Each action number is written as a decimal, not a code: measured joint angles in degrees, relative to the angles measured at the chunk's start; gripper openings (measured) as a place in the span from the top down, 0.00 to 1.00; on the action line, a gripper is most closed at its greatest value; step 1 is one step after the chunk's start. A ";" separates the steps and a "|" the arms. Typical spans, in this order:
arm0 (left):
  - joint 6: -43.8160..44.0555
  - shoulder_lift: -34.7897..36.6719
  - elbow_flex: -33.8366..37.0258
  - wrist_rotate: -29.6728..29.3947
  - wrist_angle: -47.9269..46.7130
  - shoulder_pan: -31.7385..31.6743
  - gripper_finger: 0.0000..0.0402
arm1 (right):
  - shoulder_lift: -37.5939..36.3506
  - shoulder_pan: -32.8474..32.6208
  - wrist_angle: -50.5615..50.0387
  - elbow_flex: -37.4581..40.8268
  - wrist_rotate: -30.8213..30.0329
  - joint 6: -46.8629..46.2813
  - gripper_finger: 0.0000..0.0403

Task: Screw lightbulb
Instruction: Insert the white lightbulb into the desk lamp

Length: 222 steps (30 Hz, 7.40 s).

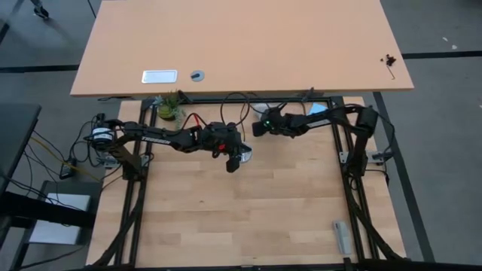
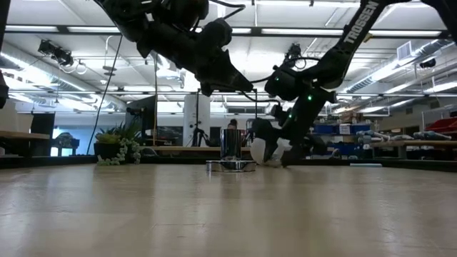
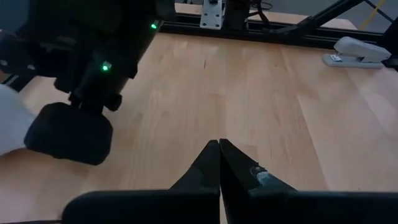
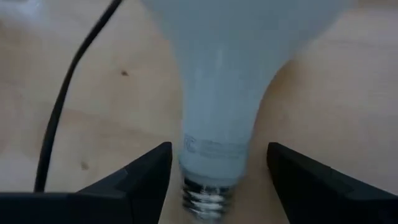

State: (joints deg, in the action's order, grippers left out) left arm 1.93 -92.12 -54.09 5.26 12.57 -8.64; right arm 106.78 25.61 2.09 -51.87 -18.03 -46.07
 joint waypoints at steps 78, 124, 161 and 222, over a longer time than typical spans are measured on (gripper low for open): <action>2.61 10.78 0.00 12.34 26.90 4.15 0.47 | -36.79 -35.71 23.47 0.15 -4.52 47.48 0.64; -0.07 10.80 -0.02 10.26 26.88 3.06 0.60 | -34.25 -35.53 20.77 0.17 -7.88 45.61 0.44; -9.51 1.64 6.22 -1.11 12.67 -2.27 0.61 | -36.51 -30.94 12.96 0.06 -5.80 41.71 0.98; -4.28 -6.93 16.48 -7.22 34.32 -3.63 0.61 | -17.76 -19.80 6.89 -4.22 2.85 33.56 0.98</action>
State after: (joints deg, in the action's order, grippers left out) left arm -2.35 -99.04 -37.60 -1.96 46.89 -12.27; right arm 89.01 5.81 8.99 -56.10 -15.17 -12.51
